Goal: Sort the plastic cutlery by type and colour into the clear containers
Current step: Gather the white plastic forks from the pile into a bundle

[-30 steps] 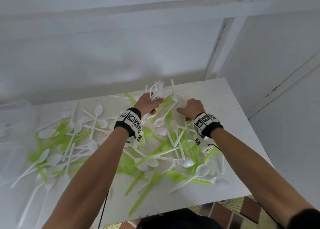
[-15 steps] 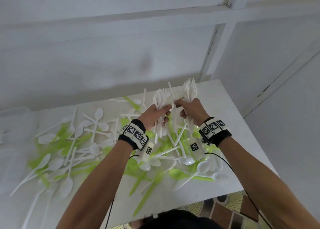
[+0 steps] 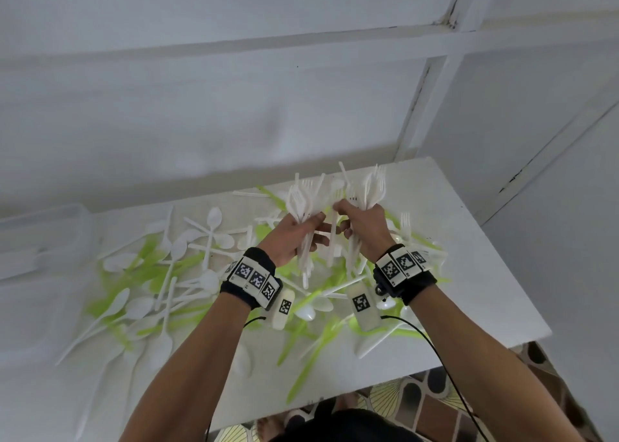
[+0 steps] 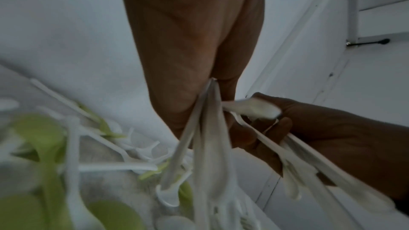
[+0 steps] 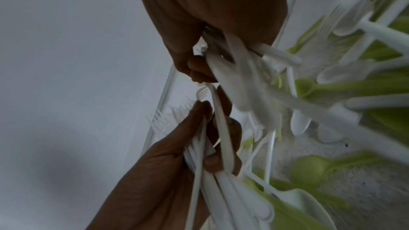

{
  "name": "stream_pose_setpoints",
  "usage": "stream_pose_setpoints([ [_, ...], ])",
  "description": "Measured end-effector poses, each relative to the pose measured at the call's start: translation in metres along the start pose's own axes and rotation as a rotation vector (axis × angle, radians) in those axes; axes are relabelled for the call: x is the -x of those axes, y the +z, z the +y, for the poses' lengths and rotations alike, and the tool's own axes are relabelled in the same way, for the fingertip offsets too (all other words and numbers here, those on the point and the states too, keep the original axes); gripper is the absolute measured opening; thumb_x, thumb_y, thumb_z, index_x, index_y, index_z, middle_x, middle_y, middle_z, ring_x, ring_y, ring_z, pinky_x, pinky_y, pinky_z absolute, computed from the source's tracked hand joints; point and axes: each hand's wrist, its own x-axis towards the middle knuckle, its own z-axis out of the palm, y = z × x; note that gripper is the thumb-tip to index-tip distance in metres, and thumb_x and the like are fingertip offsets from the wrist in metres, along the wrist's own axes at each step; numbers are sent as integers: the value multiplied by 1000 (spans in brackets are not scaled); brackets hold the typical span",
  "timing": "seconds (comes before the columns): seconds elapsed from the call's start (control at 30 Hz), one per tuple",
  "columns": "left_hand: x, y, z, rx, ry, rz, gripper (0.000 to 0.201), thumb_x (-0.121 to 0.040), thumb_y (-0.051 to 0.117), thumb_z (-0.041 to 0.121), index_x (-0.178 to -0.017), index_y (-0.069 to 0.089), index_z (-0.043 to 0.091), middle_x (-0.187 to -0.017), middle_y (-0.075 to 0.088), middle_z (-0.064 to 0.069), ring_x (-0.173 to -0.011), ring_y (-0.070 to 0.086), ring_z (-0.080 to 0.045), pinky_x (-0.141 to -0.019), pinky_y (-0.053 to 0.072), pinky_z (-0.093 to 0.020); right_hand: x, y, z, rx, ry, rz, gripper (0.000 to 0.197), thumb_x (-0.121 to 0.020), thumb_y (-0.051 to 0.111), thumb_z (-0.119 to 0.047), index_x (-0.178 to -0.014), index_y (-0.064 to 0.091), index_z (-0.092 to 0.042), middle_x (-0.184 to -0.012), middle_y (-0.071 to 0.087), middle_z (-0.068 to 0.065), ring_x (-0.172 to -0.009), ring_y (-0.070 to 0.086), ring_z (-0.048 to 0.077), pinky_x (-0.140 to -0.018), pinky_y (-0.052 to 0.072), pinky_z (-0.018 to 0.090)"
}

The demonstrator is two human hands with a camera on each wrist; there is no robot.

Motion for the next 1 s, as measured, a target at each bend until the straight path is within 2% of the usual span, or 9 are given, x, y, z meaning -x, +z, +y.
stream_pose_setpoints([
  [0.17, 23, -19, 3, -132, 66, 22, 29, -106, 50, 28, -117, 65, 6, -95, 74, -12, -73, 68, -21, -59, 47, -27, 16, 36, 6, 133, 1, -32, 52, -57, 81, -36, -89, 69, 3, -59, 67, 12, -46, 60, 25, -49, 45, 29],
  [0.23, 33, -30, 2, -157, 81, 36, 29, -105, 51, 31, -103, 68, 7, -84, 70, -11, -72, 64, -24, -65, 47, -32, 23, 50, 9, 110, 15, -86, 44, -67, 84, -30, -88, 68, 4, -62, 65, 12, -45, 56, 24, -45, 43, 27],
  [0.3, 41, -44, -2, -145, 86, 41, 28, -105, 52, 31, -98, 66, 8, -74, 62, -7, -69, 58, -23, -69, 47, -33, 31, 61, 10, 46, 59, -137, 28, -79, 84, -20, -90, 67, 0, -68, 62, 8, -44, 50, 18, -41, 40, 24],
  [0.47, 60, -69, -8, -37, 22, -9, 18, -104, 55, 25, -104, 58, 7, -67, 44, -2, -52, 47, -17, -54, 39, -26, 46, 81, 21, 43, 124, -217, 33, -86, 81, -26, -98, 67, 2, -74, 64, 6, -43, 46, 12, -40, 39, 22],
  [0.57, 63, -70, -8, 3, -4, 30, 16, -105, 53, 22, -108, 57, 7, -67, 49, -3, -50, 48, -17, -48, 41, -24, 52, 87, 26, 13, 125, -211, 29, -91, 75, -32, -95, 67, -4, -68, 64, 4, -44, 47, 12, -42, 39, 21],
  [0.67, 61, -65, -7, 67, 8, 117, 11, -103, 57, 19, -100, 59, 9, -71, 59, -5, -52, 55, -19, -50, 47, -27, 56, 83, 27, -19, 150, -159, 25, -101, 61, -31, -96, 63, -6, -65, 56, 6, -43, 52, 15, -42, 42, 22],
  [0.8, 58, -51, -4, 21, 5, 205, 18, -96, 68, 21, -84, 59, 12, -58, 49, 0, -42, 43, -14, -42, 36, -24, 56, 64, 30, -25, 149, -165, 26, -104, 54, -35, -100, 58, -10, -60, 52, 3, -43, 57, 19, -44, 45, 24],
  [0.87, 58, -41, -1, -32, -32, 149, 18, -96, 69, 25, -86, 60, 13, -58, 46, 2, -43, 40, -12, -43, 32, -24, 56, 56, 32, 11, 129, -188, 26, -101, 59, -37, -96, 57, -12, -58, 45, 1, -40, 46, 14, -43, 38, 23],
  [1.0, 57, -19, 4, 21, -81, -62, 13, -102, 58, 24, -100, 57, 11, -63, 45, 1, -52, 40, -13, -50, 36, -23, 53, 39, 26, 5, 144, -159, 28, -94, 70, -34, -78, 58, -14, -55, 42, 0, -40, 33, 13, -44, 30, 23],
])
